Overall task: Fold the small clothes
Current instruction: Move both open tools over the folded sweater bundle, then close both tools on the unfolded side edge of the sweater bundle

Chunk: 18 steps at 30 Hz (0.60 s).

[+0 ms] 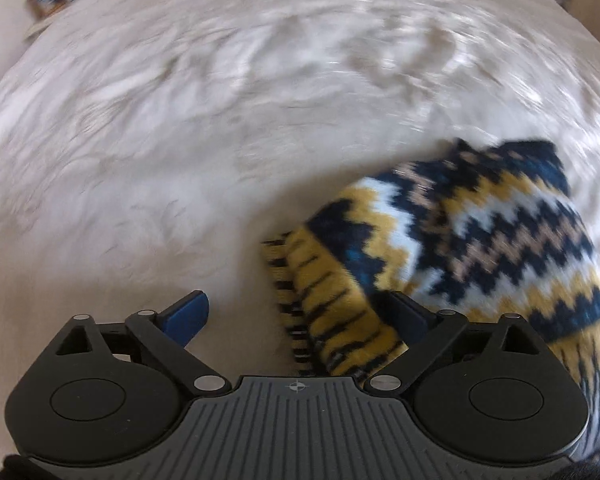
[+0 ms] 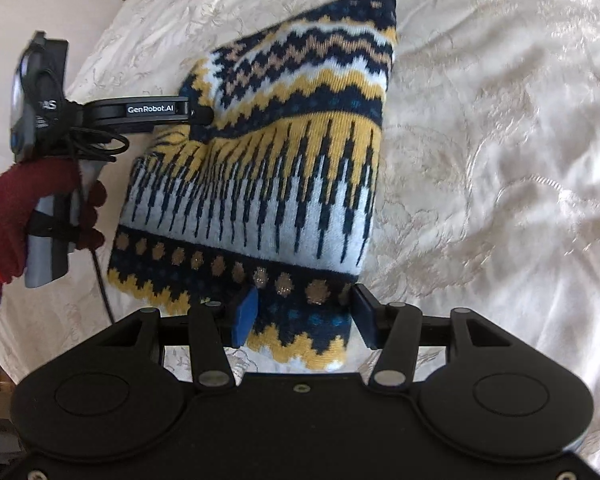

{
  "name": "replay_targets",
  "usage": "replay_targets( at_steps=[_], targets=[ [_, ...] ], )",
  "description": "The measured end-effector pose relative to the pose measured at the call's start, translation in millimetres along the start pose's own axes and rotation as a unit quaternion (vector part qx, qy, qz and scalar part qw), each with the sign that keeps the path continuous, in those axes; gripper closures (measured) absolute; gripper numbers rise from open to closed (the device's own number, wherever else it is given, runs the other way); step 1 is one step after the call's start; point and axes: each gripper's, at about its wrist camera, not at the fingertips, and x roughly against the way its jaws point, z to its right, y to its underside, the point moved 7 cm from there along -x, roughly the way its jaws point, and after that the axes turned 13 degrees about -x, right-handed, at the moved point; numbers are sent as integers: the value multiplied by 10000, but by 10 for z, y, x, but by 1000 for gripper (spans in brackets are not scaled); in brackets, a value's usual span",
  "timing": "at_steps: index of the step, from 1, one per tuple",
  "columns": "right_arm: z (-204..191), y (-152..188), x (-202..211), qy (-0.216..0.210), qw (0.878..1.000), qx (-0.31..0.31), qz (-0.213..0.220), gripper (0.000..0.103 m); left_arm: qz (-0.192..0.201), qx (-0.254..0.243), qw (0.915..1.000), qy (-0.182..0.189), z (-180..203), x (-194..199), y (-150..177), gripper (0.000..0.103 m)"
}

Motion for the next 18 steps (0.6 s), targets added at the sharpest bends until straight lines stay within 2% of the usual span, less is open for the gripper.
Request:
replay_targets(
  at_steps=[5,10,13,16,18],
  targets=[
    [43,-179,313,-204,9993,56,321,42,-15,112,9997,-199,-211,116,138,6],
    [91,-482,509,-338,9967,85,734,33,473,687,9965,57,-342,477,197,10],
    [101,-649,519,-355,9958,44,848,28,751,1024,9909,443,-272,735,311,9],
    [91,-787,482,-373,9948,31,951,25,832,1153,9866,805,-106,901,477,9],
    [74,-892,415,-402,9944,1,978,17,811,1180,9847,993,39,945,587,9]
  ],
)
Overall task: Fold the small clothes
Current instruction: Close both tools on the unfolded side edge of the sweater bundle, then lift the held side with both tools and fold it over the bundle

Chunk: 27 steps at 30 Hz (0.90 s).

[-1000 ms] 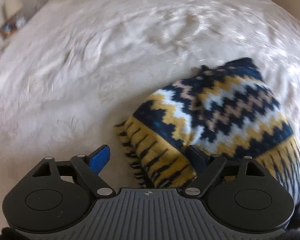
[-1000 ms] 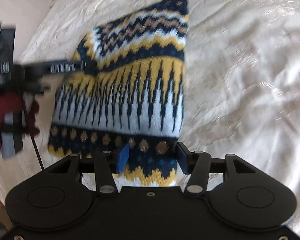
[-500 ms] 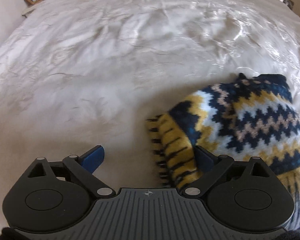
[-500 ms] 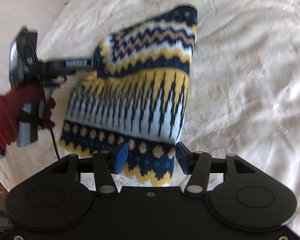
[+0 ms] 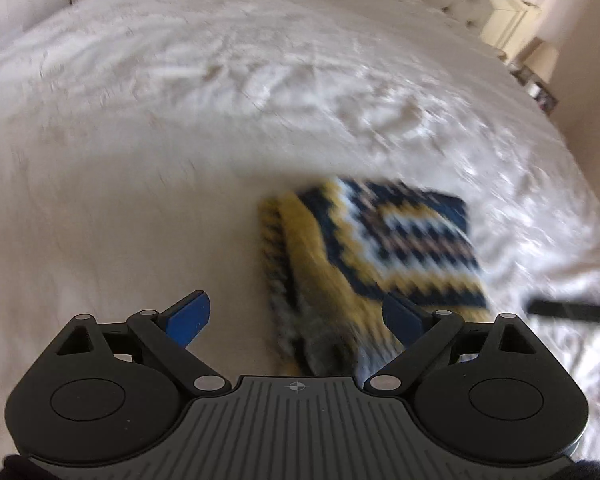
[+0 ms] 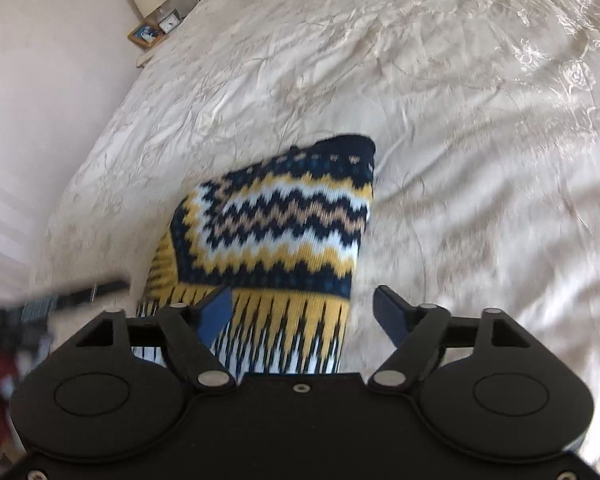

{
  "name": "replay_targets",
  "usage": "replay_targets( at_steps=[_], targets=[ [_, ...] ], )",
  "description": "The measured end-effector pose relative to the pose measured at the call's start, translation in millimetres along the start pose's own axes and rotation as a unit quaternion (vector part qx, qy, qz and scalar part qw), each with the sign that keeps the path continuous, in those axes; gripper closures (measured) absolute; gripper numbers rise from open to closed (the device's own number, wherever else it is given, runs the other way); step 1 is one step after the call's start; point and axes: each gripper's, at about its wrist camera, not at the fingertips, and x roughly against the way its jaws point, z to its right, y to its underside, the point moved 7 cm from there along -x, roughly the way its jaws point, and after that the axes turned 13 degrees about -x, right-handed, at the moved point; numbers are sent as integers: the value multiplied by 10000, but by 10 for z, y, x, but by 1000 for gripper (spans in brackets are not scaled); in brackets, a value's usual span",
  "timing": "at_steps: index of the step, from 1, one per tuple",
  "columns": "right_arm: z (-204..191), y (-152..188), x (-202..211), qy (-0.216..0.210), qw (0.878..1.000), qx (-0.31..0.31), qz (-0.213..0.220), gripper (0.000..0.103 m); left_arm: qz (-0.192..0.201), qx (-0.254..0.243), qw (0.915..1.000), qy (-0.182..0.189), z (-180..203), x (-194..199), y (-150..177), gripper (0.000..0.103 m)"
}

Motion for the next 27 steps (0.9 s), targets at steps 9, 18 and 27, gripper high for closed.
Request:
replay_targets(
  at_steps=[9,18,27],
  targets=[
    [-9,-268,-374,-96,9999,43,-79,8,-322,-171,9992,168,312,-167,491,9],
    [98,-368,-843,-326,9985,-184,-410,7,-438,12,9975,547,227,-629,389,8],
    [78,-389,-1179,-659,9942,-410,-739,7,-487,253,9939,961,266,-798,417,9]
  ],
)
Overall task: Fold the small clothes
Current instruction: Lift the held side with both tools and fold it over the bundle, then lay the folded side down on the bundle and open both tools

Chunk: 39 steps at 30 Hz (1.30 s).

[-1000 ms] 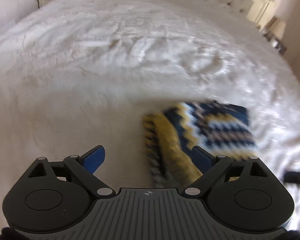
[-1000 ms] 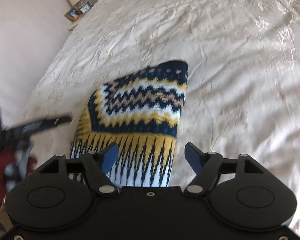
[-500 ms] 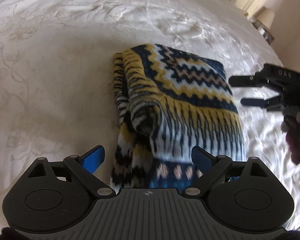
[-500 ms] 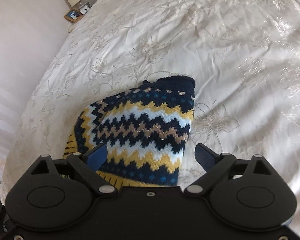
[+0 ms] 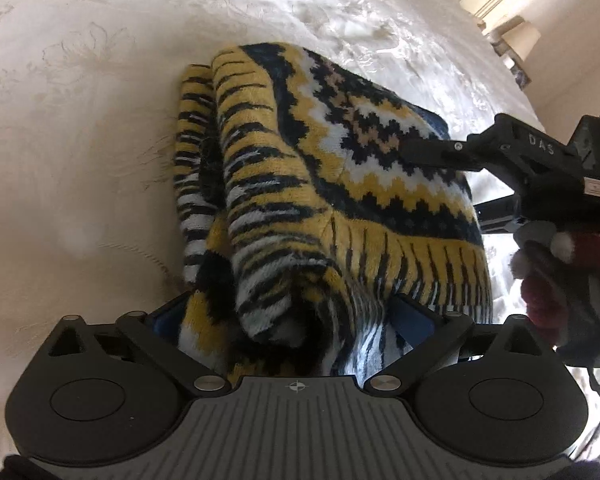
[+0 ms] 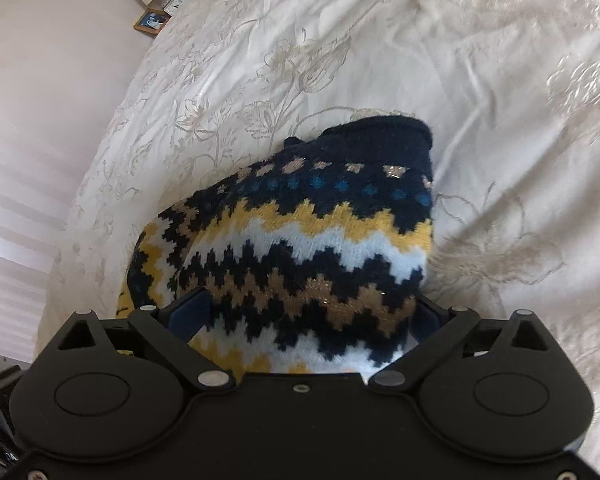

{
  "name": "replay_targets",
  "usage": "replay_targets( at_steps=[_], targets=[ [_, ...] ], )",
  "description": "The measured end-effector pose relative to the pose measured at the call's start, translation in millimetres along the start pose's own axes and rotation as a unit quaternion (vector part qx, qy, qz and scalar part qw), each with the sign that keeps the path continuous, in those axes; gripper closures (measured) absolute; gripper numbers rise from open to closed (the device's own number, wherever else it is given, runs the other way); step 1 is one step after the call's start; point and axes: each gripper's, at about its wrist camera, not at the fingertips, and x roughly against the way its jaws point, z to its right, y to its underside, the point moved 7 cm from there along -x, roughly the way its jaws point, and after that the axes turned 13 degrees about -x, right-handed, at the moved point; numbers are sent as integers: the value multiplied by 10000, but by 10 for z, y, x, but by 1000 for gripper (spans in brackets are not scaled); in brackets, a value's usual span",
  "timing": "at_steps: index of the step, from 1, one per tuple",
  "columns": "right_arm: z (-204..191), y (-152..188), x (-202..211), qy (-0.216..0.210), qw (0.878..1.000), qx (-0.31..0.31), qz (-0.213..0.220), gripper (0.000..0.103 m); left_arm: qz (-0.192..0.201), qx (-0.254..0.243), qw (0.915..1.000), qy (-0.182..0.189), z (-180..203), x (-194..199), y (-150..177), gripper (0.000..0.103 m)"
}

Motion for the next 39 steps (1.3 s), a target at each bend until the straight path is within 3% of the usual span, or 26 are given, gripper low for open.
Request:
replay_targets(
  at_steps=[1,3,4,6,10,16,22,27,32,34,36,39],
  targets=[
    [-12,3,8,-8,10000,-31,9,13,28,21,9999,119,9,24,-11,25],
    [-40,1,35,23,10000,-7,13,52,80,87,9997,193,12,80,-28,41],
    [-60,4,79,71,10000,33,48,55,110,42,9998,185,20,122,-36,52],
    [-128,17,172,48,9999,74,103,59,190,2,9996,228,53,212,-58,62],
    [-322,108,452,-3,9995,84,293,60,384,34,9985,379,180,456,-121,64],
    [-570,382,1060,-112,9983,6,581,60,581,-332,9959,612,589,894,-61,64],
    [-558,788,1602,-175,9974,-29,692,59,584,-388,9935,892,980,1246,302,64],
    [-355,1177,1766,-34,9984,-34,569,59,361,-413,9938,970,1251,1293,776,64],
    [-47,1477,1649,183,9992,34,365,58,68,-323,9974,638,1289,1053,1167,64],
    [102,1534,1548,331,9989,72,316,53,-143,-216,9991,325,1200,899,1312,64],
    [285,1565,1483,673,9971,116,339,40,-302,-25,9995,-12,1058,803,1433,64],
    [463,1547,1517,982,9940,54,469,36,-348,357,9986,-197,893,831,1550,60]
  ],
)
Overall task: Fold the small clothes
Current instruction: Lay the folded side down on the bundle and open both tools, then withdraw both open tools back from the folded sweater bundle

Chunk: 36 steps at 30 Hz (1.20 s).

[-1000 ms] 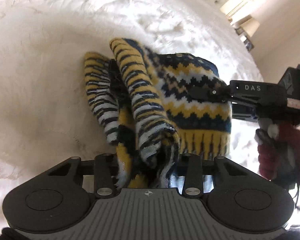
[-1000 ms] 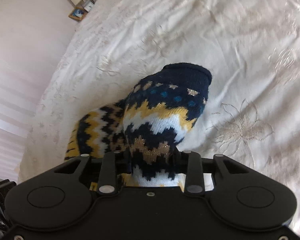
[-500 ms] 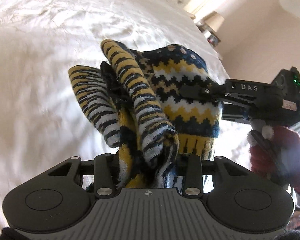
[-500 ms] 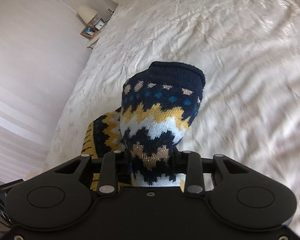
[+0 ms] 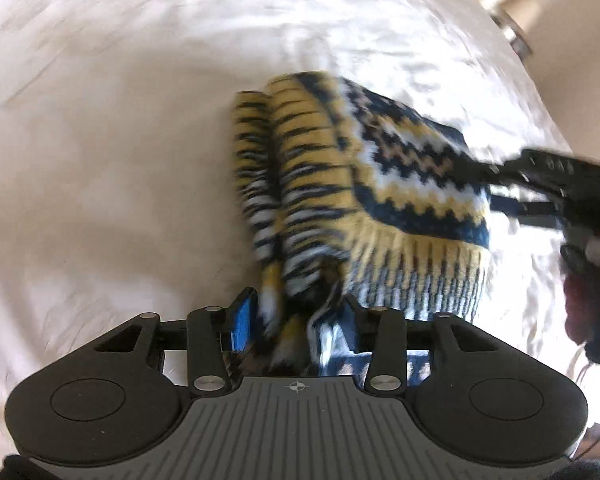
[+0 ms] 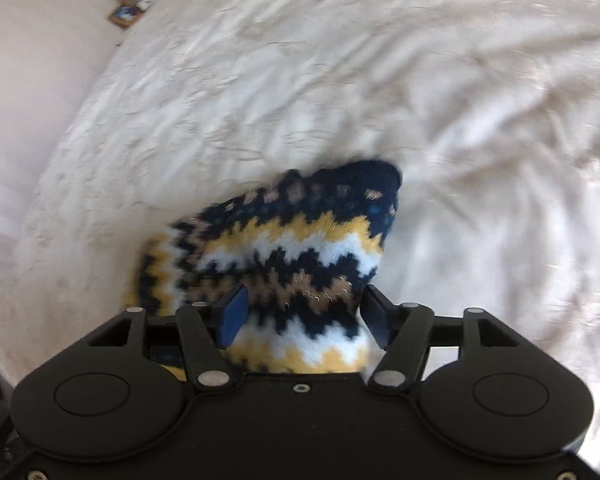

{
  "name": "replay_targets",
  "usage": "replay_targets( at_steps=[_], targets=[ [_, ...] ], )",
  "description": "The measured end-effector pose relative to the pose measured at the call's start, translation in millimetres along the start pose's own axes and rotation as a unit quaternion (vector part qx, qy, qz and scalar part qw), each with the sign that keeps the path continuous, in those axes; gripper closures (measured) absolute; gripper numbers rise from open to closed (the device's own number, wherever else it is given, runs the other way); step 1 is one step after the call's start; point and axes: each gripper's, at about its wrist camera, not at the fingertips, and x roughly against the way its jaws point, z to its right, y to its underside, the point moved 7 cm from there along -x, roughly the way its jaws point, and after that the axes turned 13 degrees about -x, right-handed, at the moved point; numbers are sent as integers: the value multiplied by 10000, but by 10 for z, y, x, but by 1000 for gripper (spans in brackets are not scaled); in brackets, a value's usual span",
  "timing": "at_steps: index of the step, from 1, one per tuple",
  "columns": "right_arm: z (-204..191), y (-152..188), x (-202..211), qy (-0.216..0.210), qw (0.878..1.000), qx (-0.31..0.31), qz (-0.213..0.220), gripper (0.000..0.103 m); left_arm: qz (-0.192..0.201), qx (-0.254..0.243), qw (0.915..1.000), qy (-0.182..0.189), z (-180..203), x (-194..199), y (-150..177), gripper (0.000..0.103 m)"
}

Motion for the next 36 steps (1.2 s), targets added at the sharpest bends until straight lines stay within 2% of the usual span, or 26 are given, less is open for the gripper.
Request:
replay_targets(
  at_steps=[4,6,7,8,9,11,15,20,25,29,31,32,33,34,35,36],
  targets=[
    [62,-52,309,-263,9989,-9,388,31,293,-188,9988,-340,54,305,51,61],
    [56,-61,456,-314,9977,139,576,33,599,-466,9958,-520,218,507,-19,62],
    [41,-51,519,-367,9970,226,643,38,754,-612,9936,-569,310,580,-63,62],
    [9,-40,578,-447,9958,372,708,52,914,-776,9910,-598,423,625,-139,62],
    [-30,-20,607,-473,9949,546,709,73,1069,-950,9879,-604,529,650,-229,61],
    [-114,40,580,-434,9932,880,623,80,1210,-1170,9842,-549,694,578,-404,61],
    [-176,155,404,-207,9897,1354,416,80,1118,-1330,9824,-684,774,236,-599,61],
    [-68,210,58,140,9897,1427,45,80,395,-1174,9848,-1214,468,-195,-527,61],
    [-58,279,-185,310,9853,1665,-231,79,173,-928,9880,-1227,290,-279,-509,58],
    [-45,236,-194,208,9861,1632,-241,79,163,-965,9872,-1260,306,-255,-513,57],
    [-29,234,-150,120,9868,1602,-204,73,228,-1018,9866,-1253,335,-234,-486,52],
    [-32,246,-116,43,9870,1599,-175,61,265,-1040,9866,-1233,349,-234,-471,50],
    [-45,266,-88,-27,9869,1604,-150,46,307,-1068,9863,-1217,369,-230,-455,43],
    [-57,292,-65,-97,9864,1635,-127,36,318,-1096,9861,-1211,397,-250,-460,33],
    [-87,311,-64,-112,9857,1678,-112,15,319,-1144,9854,-1217,428,-259,-450,30],
    [-100,348,-65,-86,9848,1732,-93,10,297,-1228,9840,-1259,463,-272,-434,24]
  ],
)
